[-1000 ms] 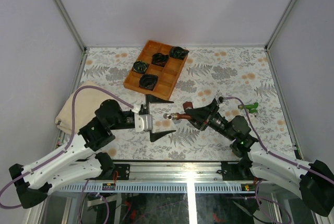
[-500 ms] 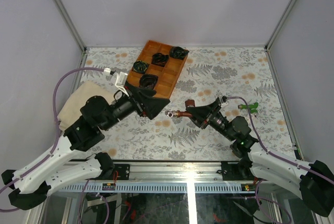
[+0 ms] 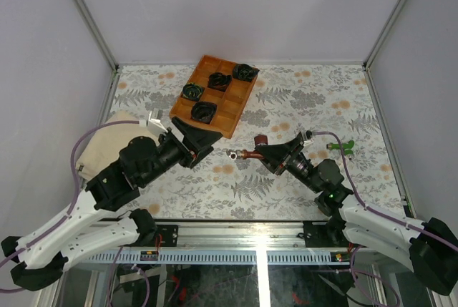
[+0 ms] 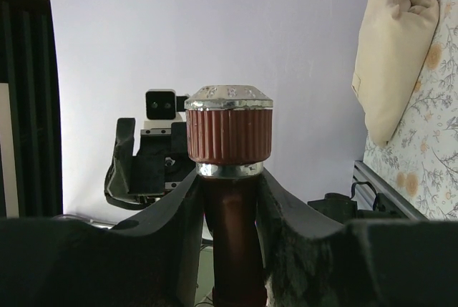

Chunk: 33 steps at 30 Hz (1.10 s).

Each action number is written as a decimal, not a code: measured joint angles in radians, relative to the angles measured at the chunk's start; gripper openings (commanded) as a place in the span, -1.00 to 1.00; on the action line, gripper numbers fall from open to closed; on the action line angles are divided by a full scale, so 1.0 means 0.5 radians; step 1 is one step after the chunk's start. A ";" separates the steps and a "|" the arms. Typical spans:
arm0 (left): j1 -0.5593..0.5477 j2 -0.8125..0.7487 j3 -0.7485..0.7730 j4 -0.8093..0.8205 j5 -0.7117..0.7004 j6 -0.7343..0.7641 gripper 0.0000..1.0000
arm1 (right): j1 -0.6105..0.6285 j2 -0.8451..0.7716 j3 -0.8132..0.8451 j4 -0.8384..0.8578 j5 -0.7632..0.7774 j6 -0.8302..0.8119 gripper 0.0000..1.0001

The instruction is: Install the water faucets

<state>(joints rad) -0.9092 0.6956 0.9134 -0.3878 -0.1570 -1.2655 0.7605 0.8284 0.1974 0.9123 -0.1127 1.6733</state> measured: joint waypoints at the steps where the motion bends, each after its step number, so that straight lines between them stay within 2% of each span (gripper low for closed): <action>1: 0.000 0.009 -0.008 -0.005 0.002 -0.047 0.52 | 0.000 0.005 0.000 -0.001 0.000 -0.005 -1.00; 14: 0.000 0.139 -0.075 -0.067 0.107 -0.444 0.28 | 0.000 0.007 0.000 -0.001 0.043 -0.051 -1.00; 33: 0.005 0.250 -0.128 -0.049 0.249 -0.567 -0.06 | 0.000 0.005 0.000 0.000 0.049 -0.086 -1.00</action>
<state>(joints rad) -0.9070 0.8207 0.8494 -0.4122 -0.0326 -1.5490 0.7605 0.8310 0.1974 0.9123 -0.0883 1.6302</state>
